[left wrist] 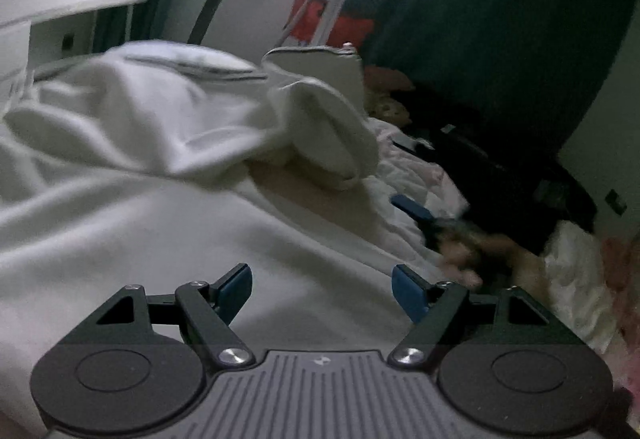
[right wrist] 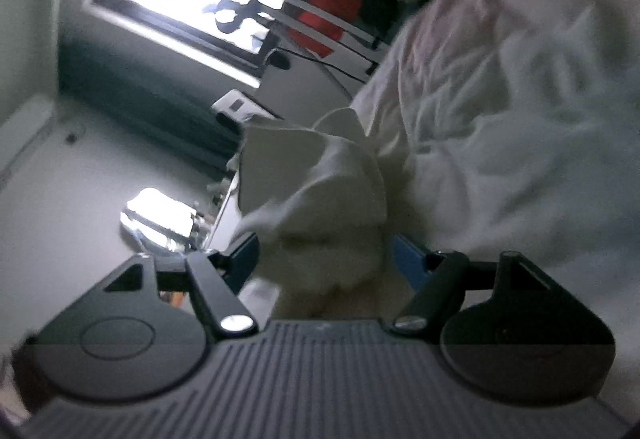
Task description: Fold clothes
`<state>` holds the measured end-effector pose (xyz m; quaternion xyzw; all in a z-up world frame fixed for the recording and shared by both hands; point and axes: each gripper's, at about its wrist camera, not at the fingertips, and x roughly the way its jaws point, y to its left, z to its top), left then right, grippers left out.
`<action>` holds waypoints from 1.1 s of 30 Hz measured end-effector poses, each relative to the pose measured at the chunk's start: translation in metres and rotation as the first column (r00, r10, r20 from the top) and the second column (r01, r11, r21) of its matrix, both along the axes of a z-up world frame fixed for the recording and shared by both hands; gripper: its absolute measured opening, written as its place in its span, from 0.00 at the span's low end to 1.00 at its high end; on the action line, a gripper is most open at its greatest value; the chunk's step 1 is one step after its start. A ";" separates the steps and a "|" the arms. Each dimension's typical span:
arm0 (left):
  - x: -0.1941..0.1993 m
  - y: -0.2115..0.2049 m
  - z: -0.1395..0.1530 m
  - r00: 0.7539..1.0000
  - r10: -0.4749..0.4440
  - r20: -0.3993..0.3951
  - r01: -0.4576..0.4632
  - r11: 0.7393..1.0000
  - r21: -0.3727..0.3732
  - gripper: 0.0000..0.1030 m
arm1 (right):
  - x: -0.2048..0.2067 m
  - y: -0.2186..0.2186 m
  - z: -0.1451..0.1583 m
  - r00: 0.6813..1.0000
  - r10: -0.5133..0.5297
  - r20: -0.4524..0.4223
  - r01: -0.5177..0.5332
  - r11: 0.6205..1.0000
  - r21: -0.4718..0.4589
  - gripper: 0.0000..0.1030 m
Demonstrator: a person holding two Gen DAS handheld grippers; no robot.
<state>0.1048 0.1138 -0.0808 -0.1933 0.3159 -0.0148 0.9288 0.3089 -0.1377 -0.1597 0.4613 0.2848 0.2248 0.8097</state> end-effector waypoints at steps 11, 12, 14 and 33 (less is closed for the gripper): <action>0.013 -0.014 -0.024 0.991 -0.133 0.012 0.131 0.986 0.103 0.76 | 0.050 0.038 0.019 0.990 -0.085 0.114 0.100 0.986 -0.131 0.12; 0.011 -0.017 -0.022 0.990 -0.142 0.022 0.138 0.982 0.128 0.76 | 0.046 0.034 0.029 0.986 -0.091 0.141 0.113 0.981 -0.157 0.12; 0.007 -0.017 -0.018 0.988 -0.151 0.034 0.146 0.982 0.120 0.76 | 0.032 0.019 0.053 0.973 -0.121 0.196 0.161 0.966 -0.202 0.11; 0.117 0.042 -0.041 0.997 0.009 -0.070 -0.036 0.920 -0.391 0.77 | -0.045 -0.219 0.134 0.811 -0.536 0.233 0.575 0.658 -0.487 0.09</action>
